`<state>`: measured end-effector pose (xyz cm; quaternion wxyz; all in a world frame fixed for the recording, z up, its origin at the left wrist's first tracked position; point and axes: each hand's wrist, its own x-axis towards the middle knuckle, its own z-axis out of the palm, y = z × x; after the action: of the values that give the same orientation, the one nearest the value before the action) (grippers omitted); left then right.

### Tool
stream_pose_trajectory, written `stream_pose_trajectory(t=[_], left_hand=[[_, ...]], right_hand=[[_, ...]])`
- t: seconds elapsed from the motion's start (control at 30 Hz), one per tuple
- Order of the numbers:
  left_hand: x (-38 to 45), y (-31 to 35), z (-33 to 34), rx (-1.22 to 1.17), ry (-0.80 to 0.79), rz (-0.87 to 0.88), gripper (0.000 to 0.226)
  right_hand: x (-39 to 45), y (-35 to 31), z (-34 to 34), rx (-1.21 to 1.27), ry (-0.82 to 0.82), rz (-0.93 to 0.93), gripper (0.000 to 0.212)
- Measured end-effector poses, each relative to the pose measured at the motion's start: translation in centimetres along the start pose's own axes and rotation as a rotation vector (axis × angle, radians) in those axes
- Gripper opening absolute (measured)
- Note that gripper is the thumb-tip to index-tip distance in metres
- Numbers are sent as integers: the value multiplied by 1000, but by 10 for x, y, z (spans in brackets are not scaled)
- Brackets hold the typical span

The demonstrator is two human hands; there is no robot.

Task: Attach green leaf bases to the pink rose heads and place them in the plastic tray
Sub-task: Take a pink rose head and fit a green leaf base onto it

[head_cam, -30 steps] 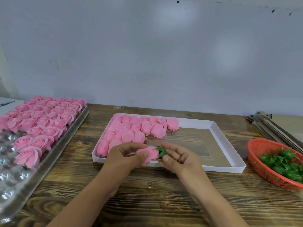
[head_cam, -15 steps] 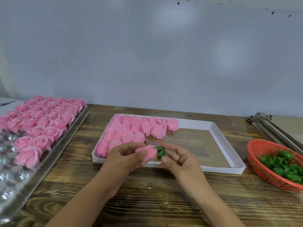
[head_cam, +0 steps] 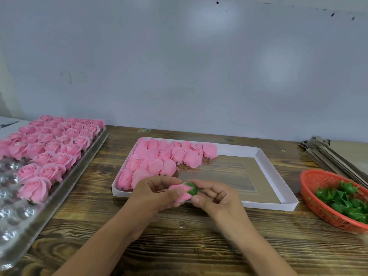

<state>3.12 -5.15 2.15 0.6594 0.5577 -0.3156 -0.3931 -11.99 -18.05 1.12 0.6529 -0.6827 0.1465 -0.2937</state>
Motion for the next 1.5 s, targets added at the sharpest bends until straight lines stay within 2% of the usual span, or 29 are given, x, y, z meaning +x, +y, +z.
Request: stream_pose_trajectory(t=[0.17, 0.27, 0.47, 0.53, 0.7, 0.83, 0.97, 1.1, 1.3, 1.5], left_hand=[[3, -2, -4, 19, 5, -28, 64], [5, -4, -5, 68, 2, -23, 63], [2, -2, -8, 221, 21, -14, 34], [0, 1, -4, 265, 19, 41, 26], [-3, 4, 5, 269, 33, 239, 46], [-5, 3, 5, 227, -41, 285, 53], [-2, -1, 6, 188, -40, 296, 60], [0, -7, 6, 221, -17, 247, 76], [1, -10, 10, 211, 11, 265, 58], [-2, -4, 8, 181, -46, 256, 54]], right_hand=[[0, -4, 1, -113, 29, -14, 37], [0, -5, 1, -170, 32, -2, 38], [-1, -6, 2, -204, 41, 30, 38], [-2, -6, 3, -189, 12, 60, 36], [-4, -9, 4, -111, -76, 185, 29], [-3, -11, -1, 50, -107, 297, 51], [-4, -10, -1, 159, -185, 268, 40], [-3, -5, 1, 229, -78, 186, 39], [-3, -2, 4, 192, -73, 131, 41], [-2, -10, -7, 192, -202, 235, 55]])
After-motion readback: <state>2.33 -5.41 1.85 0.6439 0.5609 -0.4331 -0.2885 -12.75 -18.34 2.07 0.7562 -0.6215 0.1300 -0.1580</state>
